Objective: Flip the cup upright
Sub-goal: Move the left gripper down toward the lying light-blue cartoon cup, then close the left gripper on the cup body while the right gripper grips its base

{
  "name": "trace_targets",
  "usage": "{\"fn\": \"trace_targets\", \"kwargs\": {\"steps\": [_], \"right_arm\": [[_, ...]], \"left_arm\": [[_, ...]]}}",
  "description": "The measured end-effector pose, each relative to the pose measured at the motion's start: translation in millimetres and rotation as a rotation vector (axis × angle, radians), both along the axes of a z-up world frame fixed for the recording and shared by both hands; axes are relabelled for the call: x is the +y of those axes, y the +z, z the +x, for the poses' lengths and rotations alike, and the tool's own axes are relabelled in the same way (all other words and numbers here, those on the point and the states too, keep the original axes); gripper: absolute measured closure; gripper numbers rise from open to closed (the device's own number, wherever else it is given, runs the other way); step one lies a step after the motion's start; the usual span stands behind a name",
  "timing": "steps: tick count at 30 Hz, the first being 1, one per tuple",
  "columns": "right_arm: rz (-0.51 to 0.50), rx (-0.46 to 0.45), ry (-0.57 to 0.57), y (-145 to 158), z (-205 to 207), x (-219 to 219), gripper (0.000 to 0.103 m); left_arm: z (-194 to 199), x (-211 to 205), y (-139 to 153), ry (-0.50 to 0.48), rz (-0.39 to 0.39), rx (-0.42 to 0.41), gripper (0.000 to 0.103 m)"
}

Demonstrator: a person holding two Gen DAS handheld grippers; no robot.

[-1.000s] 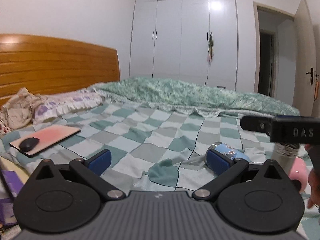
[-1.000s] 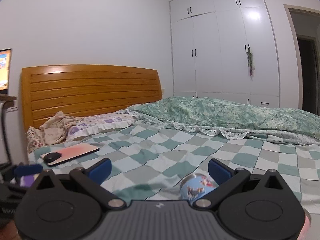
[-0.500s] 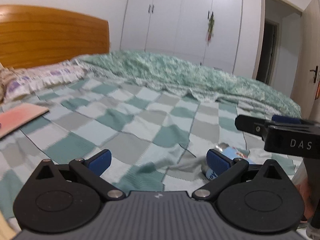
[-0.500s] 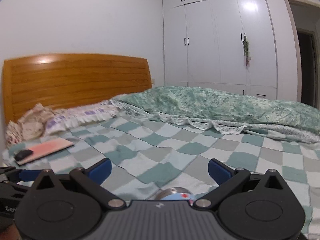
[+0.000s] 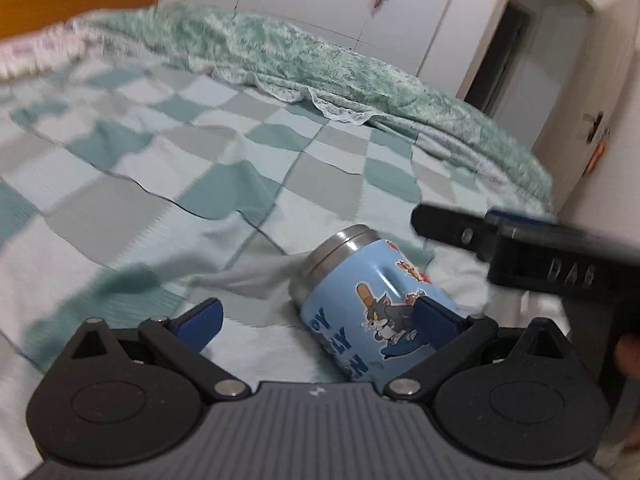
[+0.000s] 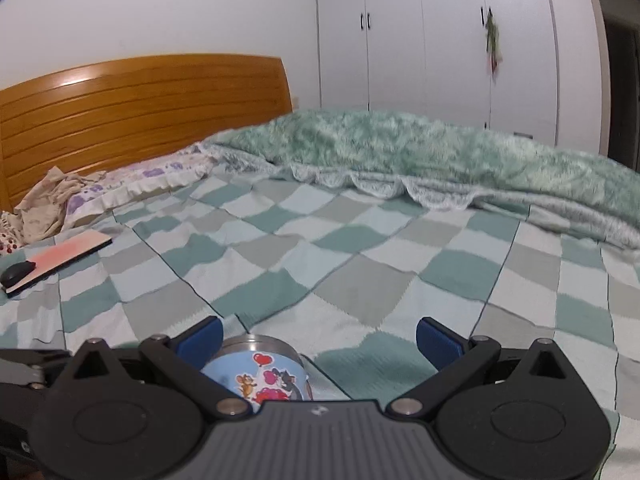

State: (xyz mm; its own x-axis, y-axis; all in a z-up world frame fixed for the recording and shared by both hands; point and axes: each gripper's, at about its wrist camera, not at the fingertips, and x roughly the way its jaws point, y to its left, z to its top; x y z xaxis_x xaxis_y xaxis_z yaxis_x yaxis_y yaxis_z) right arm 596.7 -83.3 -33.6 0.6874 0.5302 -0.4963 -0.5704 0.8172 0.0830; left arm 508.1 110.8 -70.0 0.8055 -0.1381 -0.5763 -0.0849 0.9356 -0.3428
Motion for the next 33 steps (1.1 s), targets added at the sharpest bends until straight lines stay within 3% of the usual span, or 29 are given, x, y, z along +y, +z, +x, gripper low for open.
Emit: {"fn": "trace_targets", "kwargs": {"steps": [5, 12, 17, 24, 27, 30, 33], "right_arm": [[0.045, 0.101, 0.012, -7.8, 16.1, -8.1, 0.000], [0.107, 0.188, 0.020, -9.3, 32.9, -20.0, 0.002], [0.153, 0.298, 0.032, -15.3, 51.8, -25.3, 0.002], [0.113, 0.508, 0.102, -25.6, 83.6, -16.5, 0.008], [0.097, 0.647, 0.157, -37.5, 103.6, -2.7, 0.007], [0.093, 0.781, 0.176, -57.3, 117.5, 11.4, 0.018], [0.154, 0.804, 0.189, -62.0, 110.5, 19.7, 0.018]], "left_arm": [[13.4, -7.3, -4.6, -0.009, -0.067, 0.014, 0.000], [49.9, -18.2, -15.4, -0.074, -0.195, 0.110, 0.000], [82.7, -31.0, -34.4, -0.106, -0.308, 0.202, 0.003], [82.8, -35.9, -36.0, -0.169, -0.260, 0.134, 0.009], [78.1, -30.4, -34.4, -0.195, -0.262, 0.131, 0.009], [74.8, -21.2, -32.3, -0.211, -0.256, 0.136, 0.010], [68.9, -10.2, -27.5, -0.216, -0.220, 0.137, 0.010]]}}
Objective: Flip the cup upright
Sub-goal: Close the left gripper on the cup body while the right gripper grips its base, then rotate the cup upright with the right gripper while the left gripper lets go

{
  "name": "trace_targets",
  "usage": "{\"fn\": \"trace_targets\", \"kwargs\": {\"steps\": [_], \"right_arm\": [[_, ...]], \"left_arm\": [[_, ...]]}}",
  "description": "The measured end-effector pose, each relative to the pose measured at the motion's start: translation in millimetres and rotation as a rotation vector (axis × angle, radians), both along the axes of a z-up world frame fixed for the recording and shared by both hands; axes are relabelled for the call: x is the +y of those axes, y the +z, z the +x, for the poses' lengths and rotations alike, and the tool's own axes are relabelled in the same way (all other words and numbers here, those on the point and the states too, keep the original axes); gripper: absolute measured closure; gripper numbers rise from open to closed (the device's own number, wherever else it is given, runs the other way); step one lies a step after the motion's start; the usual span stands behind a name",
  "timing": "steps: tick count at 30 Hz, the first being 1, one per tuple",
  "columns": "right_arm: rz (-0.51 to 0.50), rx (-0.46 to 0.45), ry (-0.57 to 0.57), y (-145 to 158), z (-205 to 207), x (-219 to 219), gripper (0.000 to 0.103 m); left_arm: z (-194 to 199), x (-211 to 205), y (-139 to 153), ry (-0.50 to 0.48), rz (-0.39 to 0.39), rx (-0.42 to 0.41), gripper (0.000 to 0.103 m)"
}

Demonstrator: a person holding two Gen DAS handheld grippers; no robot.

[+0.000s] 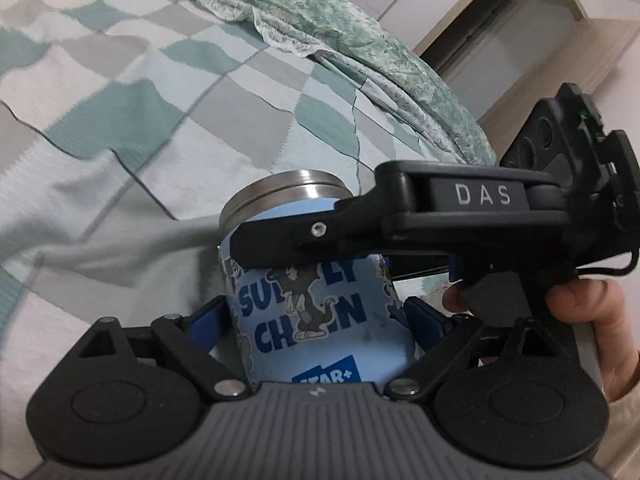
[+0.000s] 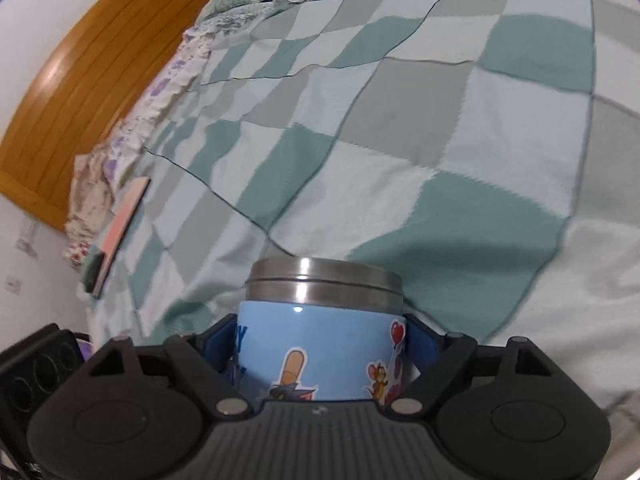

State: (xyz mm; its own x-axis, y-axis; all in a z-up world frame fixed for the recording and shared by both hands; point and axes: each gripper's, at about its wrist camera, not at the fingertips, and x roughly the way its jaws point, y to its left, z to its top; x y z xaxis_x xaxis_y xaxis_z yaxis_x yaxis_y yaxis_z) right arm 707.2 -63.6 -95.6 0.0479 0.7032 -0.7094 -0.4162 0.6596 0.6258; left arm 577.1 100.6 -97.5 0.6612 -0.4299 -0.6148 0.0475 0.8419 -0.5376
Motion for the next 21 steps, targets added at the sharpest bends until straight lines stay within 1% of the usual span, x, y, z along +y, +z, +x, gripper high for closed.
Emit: {"fn": "trace_targets", "kwargs": {"steps": [2, 4, 7, 9, 12, 13, 14, 15, 18, 21], "right_arm": [[0.032, 0.009, -0.005, -1.1, -9.0, 5.5, 0.018], [0.051, 0.022, -0.015, -2.6, -21.1, 12.1, 0.018], [0.070, 0.047, -0.050, -8.1, -36.8, 18.8, 0.018], [0.083, 0.064, -0.082, -12.7, -40.9, 19.6, 0.018], [0.085, 0.070, -0.115, -15.3, -41.4, 19.4, 0.018], [0.082, 0.077, -0.108, -15.7, -40.2, 20.1, 0.018], [0.079, 0.086, -0.096, -16.0, -37.4, 20.8, 0.018], [0.075, 0.100, -0.088, -16.9, -34.1, 20.3, 0.018], [0.052, 0.135, -0.032, -19.1, -16.1, 26.3, 0.012], [0.065, 0.169, -0.033, -21.4, 1.8, 31.7, 0.011]], "left_arm": [[-9.8, 5.9, 6.7, -0.020, 0.053, -0.006, 0.010], [-20.8, 12.3, 10.1, -0.053, 0.089, -0.013, 0.009], [-34.3, 22.6, 9.3, -0.094, 0.106, -0.011, 0.009], [-36.7, 31.0, 4.3, -0.094, 0.068, 0.010, 0.009], [-33.1, 41.9, -7.3, -0.093, -0.048, 0.087, 0.006], [-33.3, 42.9, -10.5, -0.094, -0.063, 0.093, 0.005], [-34.1, 42.4, -10.7, -0.091, -0.059, 0.080, 0.006], [-34.1, 41.5, -10.4, -0.092, -0.059, 0.065, 0.009], [-32.9, 38.3, -10.0, -0.115, -0.043, 0.031, 0.009], [-35.7, 34.3, -8.8, -0.125, -0.022, 0.001, 0.010]]}}
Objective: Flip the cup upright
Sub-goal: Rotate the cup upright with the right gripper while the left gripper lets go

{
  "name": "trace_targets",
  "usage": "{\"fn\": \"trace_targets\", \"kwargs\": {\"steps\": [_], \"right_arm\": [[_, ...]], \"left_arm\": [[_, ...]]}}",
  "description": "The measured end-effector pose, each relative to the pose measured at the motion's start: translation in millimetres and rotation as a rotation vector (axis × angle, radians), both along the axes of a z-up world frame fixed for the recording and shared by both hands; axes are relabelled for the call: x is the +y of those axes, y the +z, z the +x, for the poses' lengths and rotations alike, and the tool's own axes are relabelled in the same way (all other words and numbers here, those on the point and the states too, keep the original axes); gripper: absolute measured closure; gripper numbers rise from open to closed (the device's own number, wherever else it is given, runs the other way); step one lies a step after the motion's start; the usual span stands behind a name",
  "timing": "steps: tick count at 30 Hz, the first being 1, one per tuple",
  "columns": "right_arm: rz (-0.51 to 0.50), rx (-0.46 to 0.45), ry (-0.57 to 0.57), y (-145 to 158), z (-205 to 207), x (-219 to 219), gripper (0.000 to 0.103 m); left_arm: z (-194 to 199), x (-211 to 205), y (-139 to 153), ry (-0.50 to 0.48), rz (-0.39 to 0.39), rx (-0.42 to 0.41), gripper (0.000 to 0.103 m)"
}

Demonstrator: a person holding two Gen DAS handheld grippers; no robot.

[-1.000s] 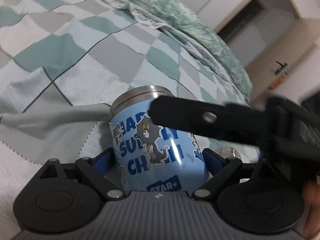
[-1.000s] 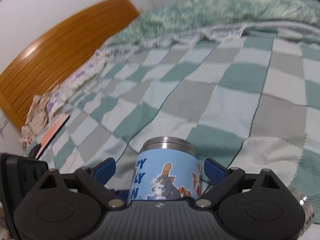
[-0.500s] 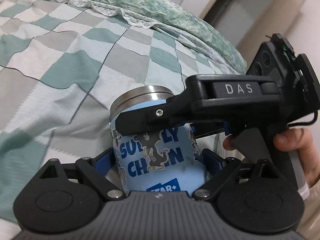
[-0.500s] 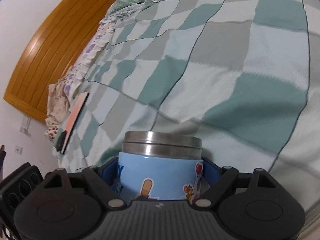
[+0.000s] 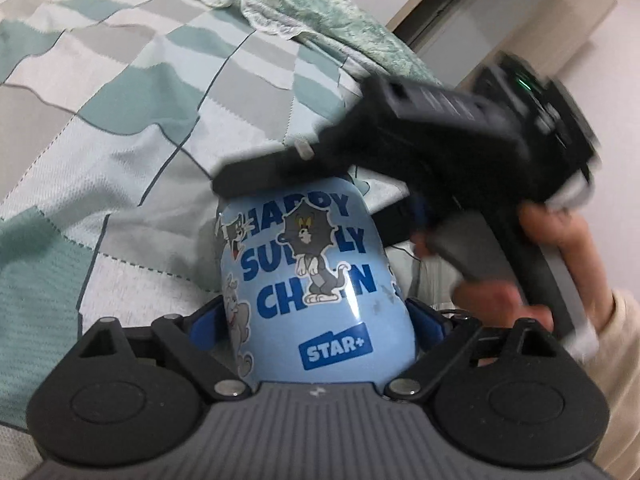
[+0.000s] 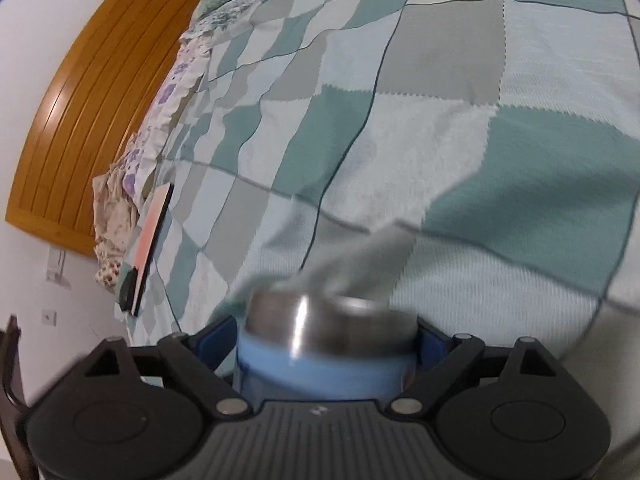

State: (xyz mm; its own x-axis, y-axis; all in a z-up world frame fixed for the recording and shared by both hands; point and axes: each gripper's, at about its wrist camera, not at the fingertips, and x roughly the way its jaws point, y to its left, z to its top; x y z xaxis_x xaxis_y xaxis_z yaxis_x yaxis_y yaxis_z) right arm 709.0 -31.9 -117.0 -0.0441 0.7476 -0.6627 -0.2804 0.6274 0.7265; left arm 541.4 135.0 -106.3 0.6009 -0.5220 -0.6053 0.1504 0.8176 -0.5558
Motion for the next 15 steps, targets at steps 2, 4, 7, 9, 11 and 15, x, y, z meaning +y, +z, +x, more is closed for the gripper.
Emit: {"fn": "trace_targets", "kwargs": {"steps": [2, 4, 7, 9, 11, 15], "right_arm": [[-0.017, -0.025, -0.006, 1.2, 3.7, 3.4, 0.019], [-0.030, -0.054, -0.001, 3.0, 0.8, 4.5, 0.024], [-0.009, -0.089, -0.013, 6.6, -7.0, -1.7, 0.025], [0.014, -0.152, -0.014, 14.0, -14.9, -5.1, 0.025], [0.028, -0.272, -0.010, 30.2, -29.6, -7.0, 0.025], [0.013, -0.585, 0.033, 70.8, -69.1, -9.2, 0.024]], "left_arm": [[-4.9, -0.4, -0.1, -0.005, 0.004, -0.022, 0.010], [-7.0, 2.3, -1.2, -0.005, -0.014, -0.031, 0.010], [-12.8, 0.3, -1.6, -0.021, -0.003, -0.066, 0.010], [-17.7, -4.2, 2.5, -0.022, 0.022, -0.096, 0.011], [-21.7, -8.7, 9.5, -0.022, 0.052, -0.138, 0.012], [-27.7, -12.3, 20.9, 0.012, 0.119, -0.260, 0.017]]}}
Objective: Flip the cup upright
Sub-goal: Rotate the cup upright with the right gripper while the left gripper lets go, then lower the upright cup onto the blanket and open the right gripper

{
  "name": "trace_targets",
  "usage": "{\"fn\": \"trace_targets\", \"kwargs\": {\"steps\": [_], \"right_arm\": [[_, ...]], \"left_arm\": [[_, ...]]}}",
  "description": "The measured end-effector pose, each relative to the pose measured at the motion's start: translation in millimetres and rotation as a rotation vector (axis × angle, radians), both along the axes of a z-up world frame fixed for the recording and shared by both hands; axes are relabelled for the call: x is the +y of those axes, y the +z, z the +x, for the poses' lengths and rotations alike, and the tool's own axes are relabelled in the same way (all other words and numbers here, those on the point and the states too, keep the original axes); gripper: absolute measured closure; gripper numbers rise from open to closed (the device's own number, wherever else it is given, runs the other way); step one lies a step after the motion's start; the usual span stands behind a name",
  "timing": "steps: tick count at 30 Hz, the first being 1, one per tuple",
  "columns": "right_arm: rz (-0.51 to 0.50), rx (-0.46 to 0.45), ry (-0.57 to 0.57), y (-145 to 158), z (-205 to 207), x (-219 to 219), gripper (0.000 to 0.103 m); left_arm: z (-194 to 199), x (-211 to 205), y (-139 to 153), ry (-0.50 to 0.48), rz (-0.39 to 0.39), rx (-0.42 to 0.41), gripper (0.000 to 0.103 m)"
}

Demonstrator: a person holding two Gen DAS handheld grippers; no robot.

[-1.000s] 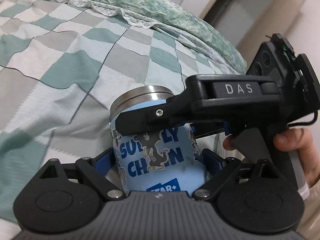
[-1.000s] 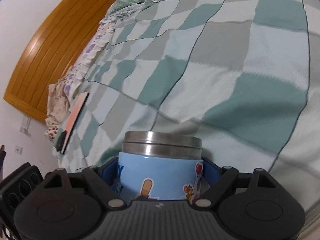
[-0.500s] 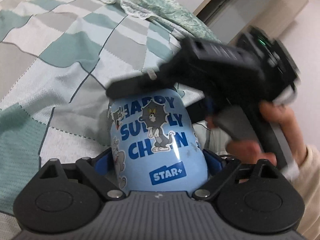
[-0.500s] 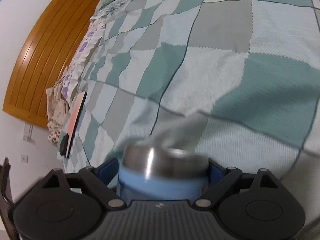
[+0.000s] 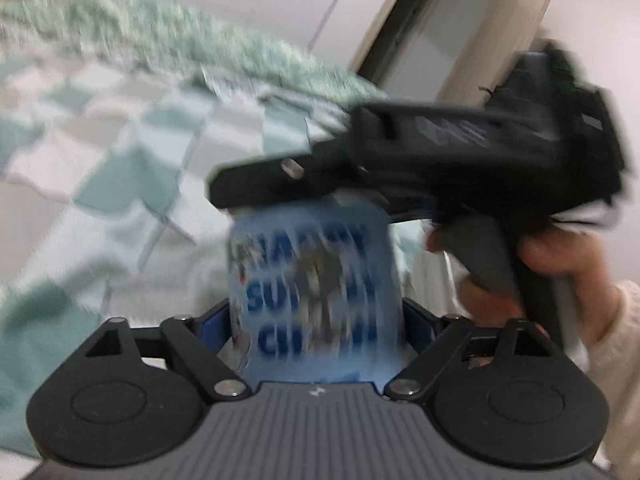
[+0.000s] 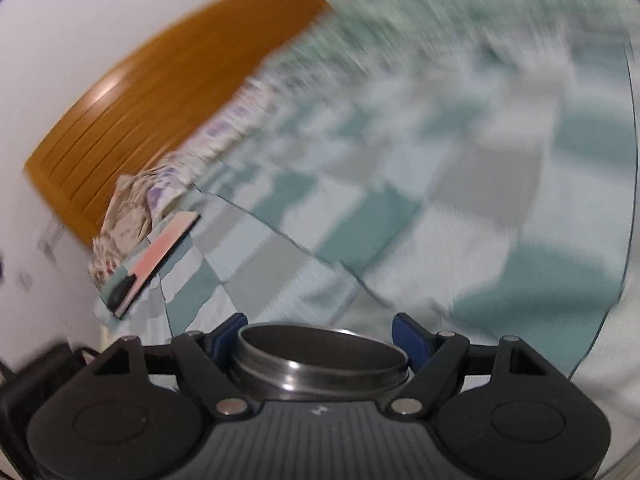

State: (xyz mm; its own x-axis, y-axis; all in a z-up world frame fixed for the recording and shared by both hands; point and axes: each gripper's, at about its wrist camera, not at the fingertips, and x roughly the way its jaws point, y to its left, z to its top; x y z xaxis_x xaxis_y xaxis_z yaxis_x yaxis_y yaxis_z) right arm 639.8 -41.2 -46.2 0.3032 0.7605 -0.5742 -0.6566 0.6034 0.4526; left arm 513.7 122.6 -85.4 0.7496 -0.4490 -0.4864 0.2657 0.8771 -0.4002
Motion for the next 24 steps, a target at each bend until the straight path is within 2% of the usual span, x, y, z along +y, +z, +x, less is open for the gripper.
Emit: {"fn": "trace_targets", "kwargs": {"steps": [2, 4, 7, 11, 13, 17, 21, 23, 24], "right_arm": [[-0.033, -0.074, 0.004, 8.2, -11.7, 1.0, 0.024], [-0.053, -0.111, 0.008, 6.6, -23.2, -0.5, 0.024], [-0.037, -0.218, 0.022, 9.5, -52.7, -5.1, 0.024], [-0.112, -0.371, 0.061, 15.2, -96.2, 6.1, 0.023], [-0.133, -0.359, 0.095, 14.6, -108.7, 12.6, 0.021], [-0.131, -0.349, 0.089, 9.7, -122.0, 12.2, 0.019], [-0.121, -0.325, 0.021, 11.2, -122.7, 7.0, 0.019], [-0.129, -0.315, -0.025, 12.7, -124.4, 4.5, 0.016], [-0.139, -0.313, -0.041, 13.3, -124.9, 4.1, 0.012]], "left_arm": [[1.5, -1.9, -0.3, -0.018, 0.028, -0.033, 0.016], [-0.4, -5.4, -4.1, -0.032, 0.025, -0.008, 0.016], [-17.5, -8.7, -3.4, -0.028, 0.040, -0.010, 0.014], [-38.2, -9.1, 1.6, -0.027, 0.076, 0.003, 0.012], [-49.3, -8.0, 2.5, -0.016, 0.092, 0.015, 0.012], [-71.5, 4.0, 2.4, 0.029, 0.053, 0.057, 0.009], [-92.1, 15.4, 7.7, 0.118, 0.072, 0.074, 0.008], [-102.4, 21.5, 12.9, 0.173, 0.084, 0.080, 0.008], [-110.0, 23.6, 16.9, 0.190, 0.092, 0.074, 0.008]]}}
